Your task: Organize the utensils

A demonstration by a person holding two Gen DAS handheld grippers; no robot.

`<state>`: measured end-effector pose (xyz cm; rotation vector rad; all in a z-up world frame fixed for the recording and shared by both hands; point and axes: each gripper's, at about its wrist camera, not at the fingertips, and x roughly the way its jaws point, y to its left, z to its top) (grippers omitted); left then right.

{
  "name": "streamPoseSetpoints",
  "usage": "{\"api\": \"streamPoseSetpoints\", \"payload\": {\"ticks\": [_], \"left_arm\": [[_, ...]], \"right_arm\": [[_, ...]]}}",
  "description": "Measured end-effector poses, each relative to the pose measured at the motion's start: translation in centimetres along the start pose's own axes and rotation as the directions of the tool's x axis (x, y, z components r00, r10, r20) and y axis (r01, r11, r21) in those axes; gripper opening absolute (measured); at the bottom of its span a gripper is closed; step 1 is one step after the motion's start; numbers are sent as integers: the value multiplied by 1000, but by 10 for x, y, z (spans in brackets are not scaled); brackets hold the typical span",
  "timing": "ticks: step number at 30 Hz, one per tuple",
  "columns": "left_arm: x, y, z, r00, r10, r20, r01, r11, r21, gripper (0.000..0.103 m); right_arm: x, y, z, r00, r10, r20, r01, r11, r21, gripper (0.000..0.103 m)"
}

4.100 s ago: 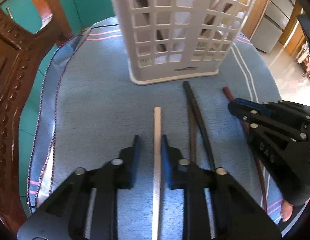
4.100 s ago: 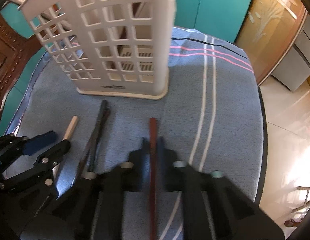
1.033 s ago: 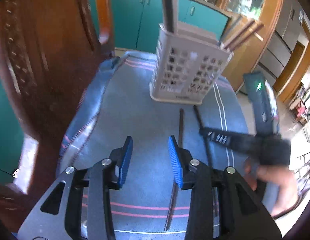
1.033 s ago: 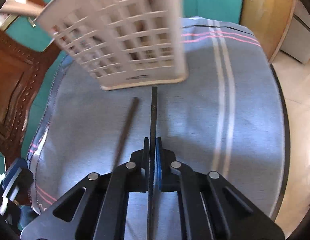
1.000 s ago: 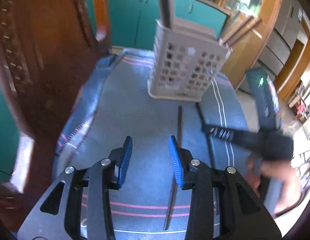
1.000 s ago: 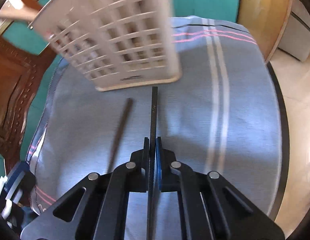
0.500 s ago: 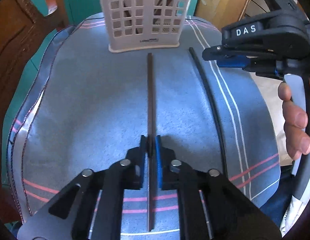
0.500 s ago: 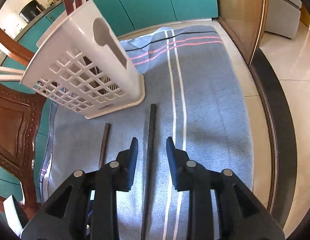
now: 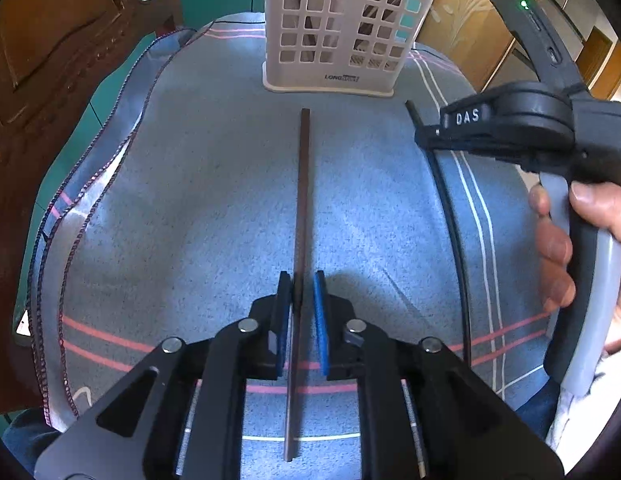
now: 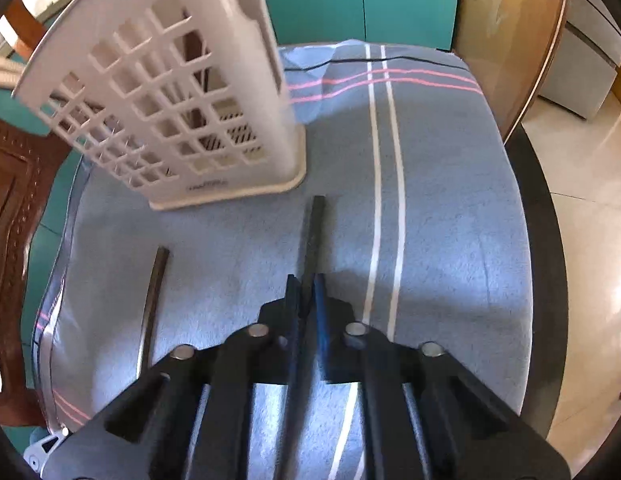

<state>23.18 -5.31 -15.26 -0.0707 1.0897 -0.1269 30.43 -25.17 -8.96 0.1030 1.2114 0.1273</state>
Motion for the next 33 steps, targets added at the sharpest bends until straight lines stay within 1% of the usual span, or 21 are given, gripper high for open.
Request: {"api": "streamPoseSetpoints", "payload": {"ticks": [4,7,8,9,10,11,12,14,17,19,20,21,26,28,29,30,31,32,33], "left_arm": [[-5,11,3,1000,-1,9,1,1000,-11,16],[-7,15,8,1000,4,17,-3,1000,-17,22],[-6,15,11,1000,5,21,-5,1000,-14,26],[-6,14,16,1000,4,27,-3,1000,-7,28],[-5,12,19,1000,2,31,-2,1000,-1,29],[-4,10,23,999,-2,34,2,1000,9,30],[-1,7,30,999,-7,36,6,1000,25,30],[6,2,41,999,1,36,-3,999,49,30],[20,-3,55,999,46,23,-48,995,87,30],[24,-2,58,997,71,14,-72,993,90,30],[25,0,58,997,71,11,-71,994,84,26],[26,3,58,998,66,8,-67,995,78,22],[25,8,52,998,58,12,-59,996,66,21],[23,10,52,998,54,13,-55,996,64,21],[24,10,53,999,52,14,-53,996,65,23],[24,10,55,999,49,13,-50,996,69,28],[28,10,57,999,50,12,-51,996,71,30],[31,9,60,998,55,12,-55,996,76,33],[33,8,63,998,63,13,-64,994,85,34]], "right_arm": [[-8,-1,-8,996,78,-53,-77,997,20,7],[-19,-1,-15,994,104,-35,-104,994,16,7],[-21,-2,-15,994,105,-18,-104,994,17,8],[-22,-3,-14,996,94,0,-94,995,16,12],[-21,-4,-12,997,82,7,-82,996,17,15],[-22,-5,-10,997,76,9,-76,997,17,22],[-20,-4,-9,997,70,10,-71,997,16,25],[-15,-4,-7,998,68,5,-68,998,8,26],[-5,0,-6,999,49,-4,-49,999,-7,26],[-4,3,-6,1000,30,3,-30,999,-26,25],[-7,1,-11,1000,19,-1,-19,999,-37,19],[-8,2,-13,1000,8,-11,-8,999,-47,7],[-13,5,-23,999,23,-34,-25,997,-68,7],[-18,4,-25,999,28,-27,-30,997,-64,7],[-20,2,-25,999,35,-15,-36,998,-59,7],[-22,1,-24,999,36,-2,-36,998,-52,8],[-21,-2,-24,1000,29,-3,-29,998,-47,10],[-18,-4,-24,1000,22,-5,-22,999,-38,19],[-16,-4,-23,1000,16,-9,-16,999,-33,24]]}}
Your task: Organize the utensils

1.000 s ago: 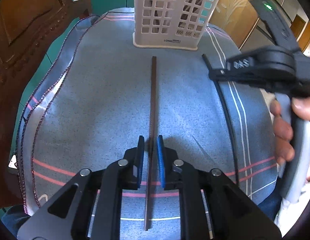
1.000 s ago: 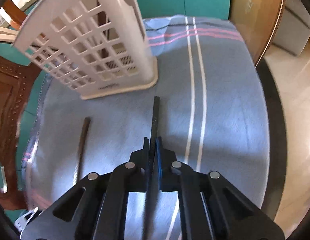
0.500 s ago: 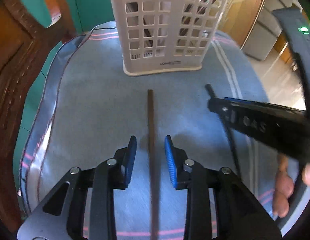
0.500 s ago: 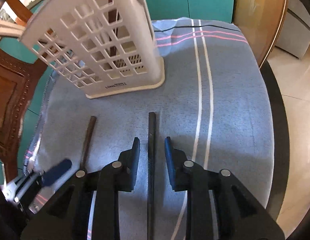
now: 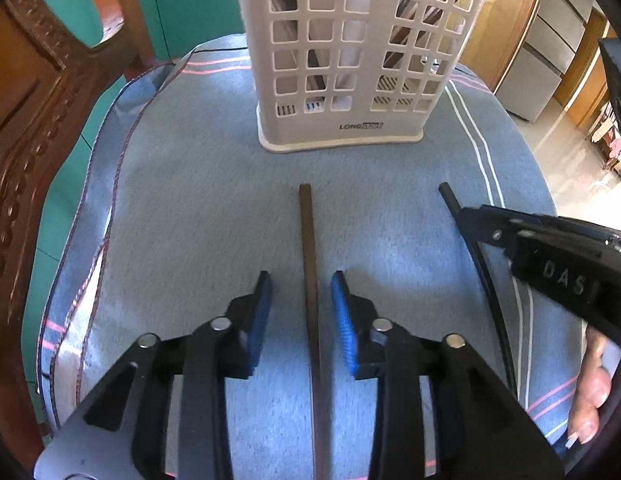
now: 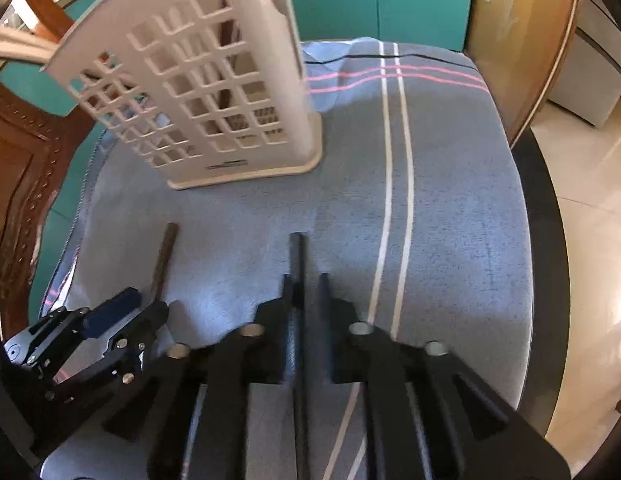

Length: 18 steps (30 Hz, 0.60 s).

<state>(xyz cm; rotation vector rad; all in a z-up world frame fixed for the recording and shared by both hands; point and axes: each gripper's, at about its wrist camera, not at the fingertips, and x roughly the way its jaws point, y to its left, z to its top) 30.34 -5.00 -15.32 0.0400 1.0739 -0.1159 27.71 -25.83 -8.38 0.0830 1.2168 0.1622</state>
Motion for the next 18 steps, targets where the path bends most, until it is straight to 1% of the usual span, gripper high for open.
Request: {"api": "streamPoseSetpoints", "payload": {"ticks": [3,8,10,15,18], "left_arm": [[4,0,6,1000,16,-3,-16,1000,11,38],[10,-2,15,999,35,-8,-35,999,16,44],[11,-3,18,999,40,-6,-40,999,17,45],[14,-7,23,999,49,0,-49,999,16,46],[17,-6,28,999,51,2,-51,998,22,46]], "right_arm": [[2,4,0,1000,-16,11,16,1000,-12,28],[3,4,1,999,-39,33,40,999,-27,28],[3,6,1,998,-52,42,54,998,-35,28],[7,27,-8,993,-105,62,109,991,-72,28],[11,30,-3,991,-116,67,122,989,-82,29]]}}
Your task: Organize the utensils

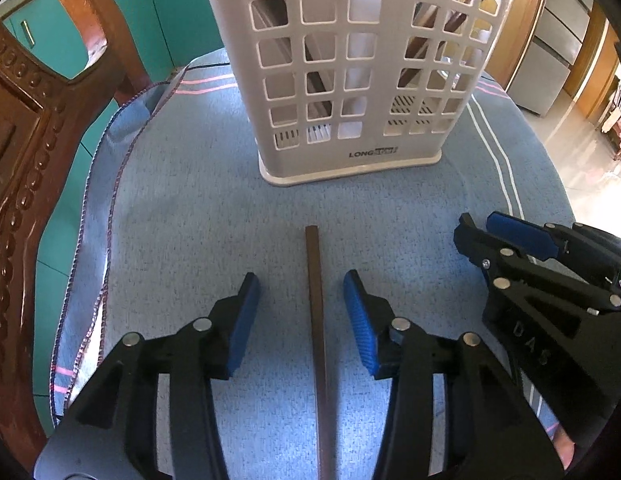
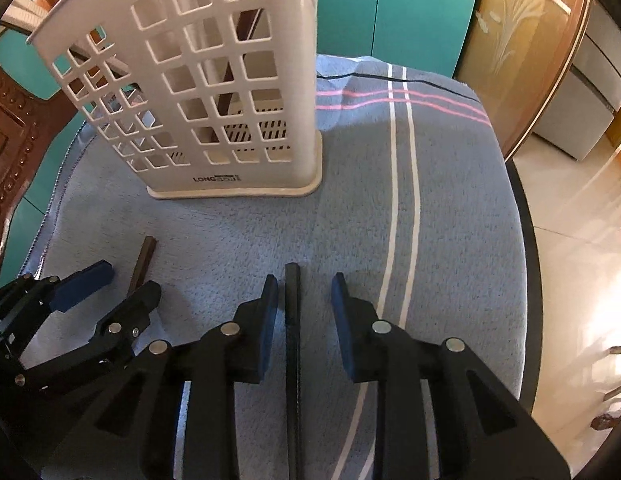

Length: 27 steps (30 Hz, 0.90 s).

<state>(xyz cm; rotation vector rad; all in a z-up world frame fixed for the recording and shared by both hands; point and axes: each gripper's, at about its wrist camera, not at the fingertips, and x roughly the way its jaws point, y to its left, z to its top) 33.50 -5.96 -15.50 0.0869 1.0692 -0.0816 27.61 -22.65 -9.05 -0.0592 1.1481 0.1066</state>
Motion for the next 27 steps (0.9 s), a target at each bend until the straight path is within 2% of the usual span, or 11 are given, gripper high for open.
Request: {"api": "streamPoseSetpoints", "payload": {"ticks": [9,16,19,21,23,27], "left_arm": [[1,-2,0,1000,-1,9,1,1000,12,44],[0,-3,-4,1000,7,20,-8,1000,17,45],[-2,-5,-7,1000,-11,19,11,1000,25,37],[-3,-7,-7,1000,-16,16,16,999,31,32],[-4,-9,-7,1000,-20,14,20,999,37,28],[-5,-13,-8,1000,-15,9,15,999,40,27]], "right_arm": [[0,27,-8,1000,-23,11,23,1000,-17,30],[-6,21,-9,1000,-12,10,12,1000,-15,30],[-6,19,-7,1000,-17,10,17,1000,-25,28],[-5,17,-6,1000,-10,11,10,1000,-26,18],[-3,16,-5,1000,-3,11,3,1000,-25,16],[-3,14,-5,1000,2,11,-2,1000,-22,15]]}}
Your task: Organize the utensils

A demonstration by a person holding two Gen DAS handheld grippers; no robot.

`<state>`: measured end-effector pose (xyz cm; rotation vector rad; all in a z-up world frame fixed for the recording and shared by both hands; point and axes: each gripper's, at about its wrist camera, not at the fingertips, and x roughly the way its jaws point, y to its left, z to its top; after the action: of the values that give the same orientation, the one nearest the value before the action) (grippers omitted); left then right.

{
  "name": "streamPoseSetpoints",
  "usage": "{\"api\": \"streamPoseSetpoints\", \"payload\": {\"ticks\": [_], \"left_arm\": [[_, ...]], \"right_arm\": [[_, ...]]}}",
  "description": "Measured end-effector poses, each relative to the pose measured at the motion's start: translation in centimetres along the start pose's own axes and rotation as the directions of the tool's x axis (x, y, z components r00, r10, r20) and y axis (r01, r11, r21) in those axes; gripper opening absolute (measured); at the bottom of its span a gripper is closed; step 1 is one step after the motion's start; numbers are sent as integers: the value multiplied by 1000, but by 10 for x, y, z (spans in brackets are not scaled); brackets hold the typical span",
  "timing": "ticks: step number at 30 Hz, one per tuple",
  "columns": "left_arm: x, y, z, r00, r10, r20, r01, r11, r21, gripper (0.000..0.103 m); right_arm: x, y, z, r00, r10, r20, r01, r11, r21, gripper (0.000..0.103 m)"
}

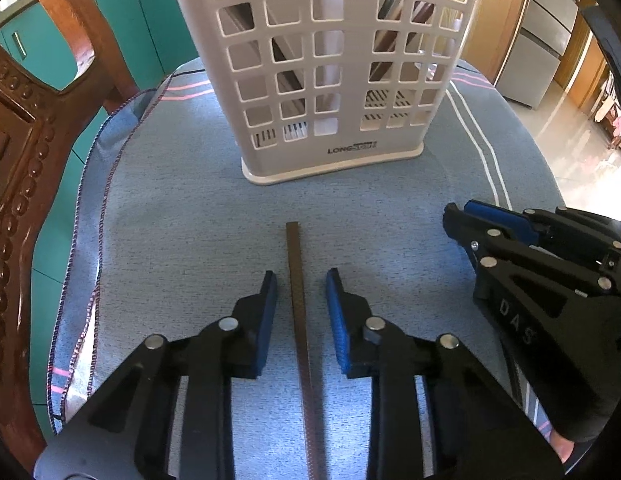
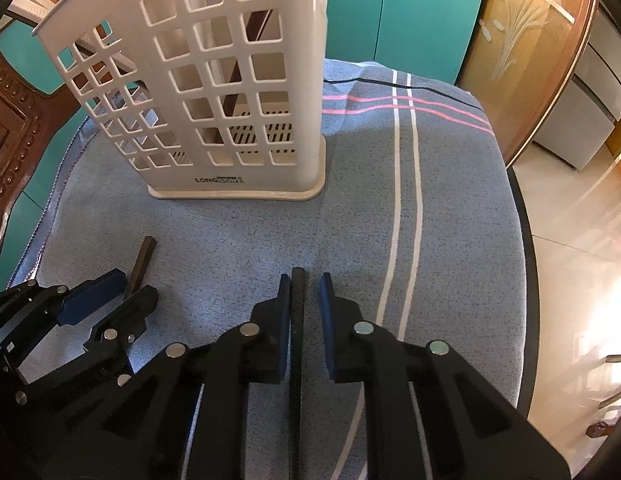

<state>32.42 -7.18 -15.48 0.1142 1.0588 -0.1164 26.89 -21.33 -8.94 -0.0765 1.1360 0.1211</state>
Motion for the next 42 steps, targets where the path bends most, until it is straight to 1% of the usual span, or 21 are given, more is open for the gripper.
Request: {"api": "streamPoseSetpoints", "payload": {"ticks": [13,16,17,18,21,25,27,32,35,36,37,39,42], "left_arm": [[-2,-3,-1,1000,12,6,-12,1000,16,28],[-3,-2,-2,1000,4,1,-4,1000,5,27],[-3,1,-2,1000,-8,-1,8,1000,-4,25],[-4,3,-3,1000,-20,-5,20,1000,-13,20],[-5,9,-7,1000,-23,-19,22,999,-34,10],[-14,18,-21,999,-38,-23,36,998,-52,9],[-17,20,-28,999,-45,-25,44,997,-63,9],[-23,24,-39,998,-56,-24,54,996,-75,9],[-23,28,-40,997,-68,-21,66,994,-84,10],[-24,25,-40,997,-69,-20,67,994,-84,10],[-24,23,-43,998,-67,-20,65,994,-82,10],[-25,22,-44,998,-60,-17,59,996,-72,10],[-23,22,-42,998,-59,-15,58,996,-74,10]], "right_arm": [[-1,-15,4,1000,15,-14,-15,1000,11,17],[0,-14,4,1000,15,-11,-15,1000,11,14],[1,-15,5,1000,24,-11,-24,1000,19,9],[1,-16,5,999,34,-12,-34,999,30,7],[0,-25,7,998,70,-10,-69,995,74,7],[-2,-53,11,998,56,7,-56,983,174,7],[1,-65,13,997,74,-9,-71,973,220,7],[-1,-68,14,995,100,-16,-94,974,208,7],[-6,-71,17,992,125,2,-122,968,219,10],[-8,-75,18,991,133,7,-131,964,232,15],[-8,-78,19,990,139,12,-138,960,243,17],[-10,-89,22,987,160,22,-160,947,278,27],[-10,-97,26,985,171,27,-171,938,301,34]]}}
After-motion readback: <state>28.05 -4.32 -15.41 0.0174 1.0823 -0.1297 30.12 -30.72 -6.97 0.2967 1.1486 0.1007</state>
